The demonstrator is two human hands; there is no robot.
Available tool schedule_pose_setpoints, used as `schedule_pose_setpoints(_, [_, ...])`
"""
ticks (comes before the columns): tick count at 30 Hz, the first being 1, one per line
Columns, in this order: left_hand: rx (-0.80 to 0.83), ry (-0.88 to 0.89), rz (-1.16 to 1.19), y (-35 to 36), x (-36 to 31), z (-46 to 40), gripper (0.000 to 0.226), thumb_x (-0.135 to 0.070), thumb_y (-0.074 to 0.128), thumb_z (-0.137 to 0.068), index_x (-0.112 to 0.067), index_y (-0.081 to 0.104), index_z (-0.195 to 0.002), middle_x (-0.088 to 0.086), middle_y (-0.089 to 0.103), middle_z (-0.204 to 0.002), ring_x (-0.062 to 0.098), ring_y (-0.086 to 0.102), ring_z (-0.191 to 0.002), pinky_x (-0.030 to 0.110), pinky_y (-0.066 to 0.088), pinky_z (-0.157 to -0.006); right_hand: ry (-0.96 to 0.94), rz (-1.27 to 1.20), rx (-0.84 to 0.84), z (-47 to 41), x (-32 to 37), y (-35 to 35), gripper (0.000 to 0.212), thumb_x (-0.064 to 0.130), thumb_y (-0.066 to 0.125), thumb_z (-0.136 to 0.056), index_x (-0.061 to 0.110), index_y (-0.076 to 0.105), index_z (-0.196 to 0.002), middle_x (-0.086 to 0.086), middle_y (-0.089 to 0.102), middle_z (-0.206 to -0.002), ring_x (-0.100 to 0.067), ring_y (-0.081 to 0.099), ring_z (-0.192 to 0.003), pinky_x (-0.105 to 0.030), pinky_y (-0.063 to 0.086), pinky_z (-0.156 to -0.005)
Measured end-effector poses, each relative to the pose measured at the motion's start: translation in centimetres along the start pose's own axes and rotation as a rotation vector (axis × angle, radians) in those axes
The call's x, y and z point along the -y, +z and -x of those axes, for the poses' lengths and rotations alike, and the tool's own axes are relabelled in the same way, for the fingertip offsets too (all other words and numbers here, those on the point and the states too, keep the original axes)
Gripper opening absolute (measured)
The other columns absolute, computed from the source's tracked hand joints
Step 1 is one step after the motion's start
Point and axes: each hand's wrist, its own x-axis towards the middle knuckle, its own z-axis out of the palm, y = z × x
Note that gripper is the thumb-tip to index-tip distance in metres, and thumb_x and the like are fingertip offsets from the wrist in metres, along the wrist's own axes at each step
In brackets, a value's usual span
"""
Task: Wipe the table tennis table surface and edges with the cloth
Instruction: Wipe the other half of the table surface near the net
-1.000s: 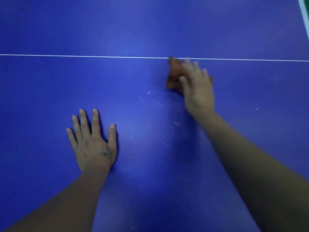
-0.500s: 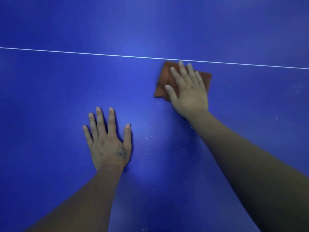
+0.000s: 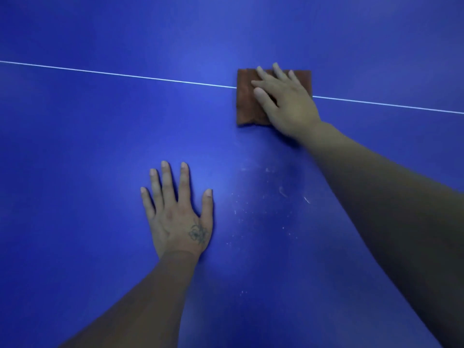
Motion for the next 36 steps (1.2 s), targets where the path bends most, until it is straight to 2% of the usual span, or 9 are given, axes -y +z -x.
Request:
schedule_pose_setpoints(3, [-0.004,0.004,0.015,0.0,0.0,-0.1,0.076,-0.062,0.033,-0.106,-0.025,0.023,-0.171,0.008,0.009,-0.181,0.030,0.002,-0.168,0.056,0.005,-0.134,-0.079,0.126,0.011,-0.3,-1.5,0.8,0.055,0.051,0.034,-0.109,0.030,0.042,-0.159,0.002,0.021,-0.173,-0.025,0.013,-0.162,-0.045,0.008,-0.131])
schedule_pose_setpoints(8, [0.002,-0.002,0.011,-0.2,-0.1,0.0,0.076,-0.062,0.030,-0.106,-0.025,0.023,-0.172,0.008,0.009,-0.181,0.031,0.002,-0.167,0.056,0.004,-0.134,0.002,0.223,-0.048,2.6,0.3,2.5,0.061,0.056,0.031,-0.107,0.033,0.032,-0.163,0.002,0.015,-0.175,-0.026,0.009,-0.162,-0.046,0.007,-0.131])
schedule_pose_setpoints(17, [0.009,-0.009,0.015,-0.6,-0.2,0.1,0.069,-0.052,0.024,-0.109,-0.024,0.023,-0.172,0.008,0.010,-0.180,0.031,0.004,-0.167,0.055,0.002,-0.134,-0.225,0.123,-0.004,19.7,7.2,6.5,0.053,0.044,0.039,-0.111,0.024,0.040,-0.160,-0.001,0.020,-0.174,-0.022,0.012,-0.162,-0.047,0.019,-0.129])
schedule_pose_setpoints(19, [0.004,-0.011,0.029,-0.6,-0.3,0.0,0.068,-0.050,0.025,-0.109,-0.023,0.025,-0.171,0.009,0.012,-0.180,0.031,0.006,-0.167,0.055,0.002,-0.134,-0.259,0.085,0.035,20.8,7.5,6.2,0.045,0.032,0.044,-0.111,0.020,0.050,-0.154,0.000,0.031,-0.170,-0.021,0.021,-0.160,-0.047,0.026,-0.127])
schedule_pose_setpoints(23, [0.026,-0.012,0.011,-0.4,-0.1,0.0,0.067,-0.049,0.022,-0.109,-0.024,0.022,-0.172,0.008,0.009,-0.181,0.031,0.004,-0.167,0.056,0.001,-0.134,-0.178,-0.087,-0.046,16.4,6.6,3.5,0.039,0.017,0.052,-0.106,0.007,0.061,-0.143,-0.009,0.050,-0.158,-0.030,0.044,-0.149,-0.049,0.032,-0.124])
schedule_pose_setpoints(26, [0.047,-0.019,0.004,-0.4,-0.1,0.0,0.069,-0.051,0.018,-0.109,-0.025,0.018,-0.172,0.007,0.006,-0.181,0.030,0.000,-0.167,0.055,-0.001,-0.134,-0.033,-0.056,-0.155,9.9,3.8,0.5,0.042,0.027,0.049,-0.108,0.012,0.059,-0.145,-0.008,0.048,-0.159,-0.027,0.033,-0.153,-0.045,0.022,-0.126])
schedule_pose_setpoints(30, [0.052,-0.024,-0.002,-0.3,-0.1,-0.1,0.069,-0.052,0.014,-0.108,-0.027,0.014,-0.173,0.006,0.003,-0.181,0.029,-0.002,-0.167,0.054,-0.002,-0.134,-0.050,0.136,0.079,4.5,-0.3,-0.3,0.054,0.052,0.037,-0.109,0.033,0.042,-0.158,0.005,0.013,-0.175,-0.023,0.005,-0.163,-0.051,0.005,-0.131])
schedule_pose_setpoints(33, [0.037,-0.018,0.000,-0.1,-0.1,0.0,0.069,-0.052,0.017,-0.109,-0.026,0.015,-0.173,0.007,0.004,-0.181,0.030,-0.001,-0.167,0.055,-0.001,-0.134,-0.040,0.212,0.051,4.5,-1.7,1.1,0.061,0.058,0.032,-0.107,0.035,0.029,-0.164,0.005,0.010,-0.175,-0.022,0.006,-0.163,-0.050,0.007,-0.131])
schedule_pose_setpoints(36, [0.035,-0.019,0.002,0.1,0.1,-0.1,0.069,-0.052,0.018,-0.109,-0.026,0.014,-0.173,0.007,0.003,-0.181,0.030,-0.001,-0.167,0.055,-0.001,-0.134,-0.017,0.248,-0.053,7.8,-0.2,2.9,0.063,0.057,0.031,-0.107,0.031,0.029,-0.164,0.004,0.017,-0.174,-0.022,0.011,-0.162,-0.048,0.012,-0.131])
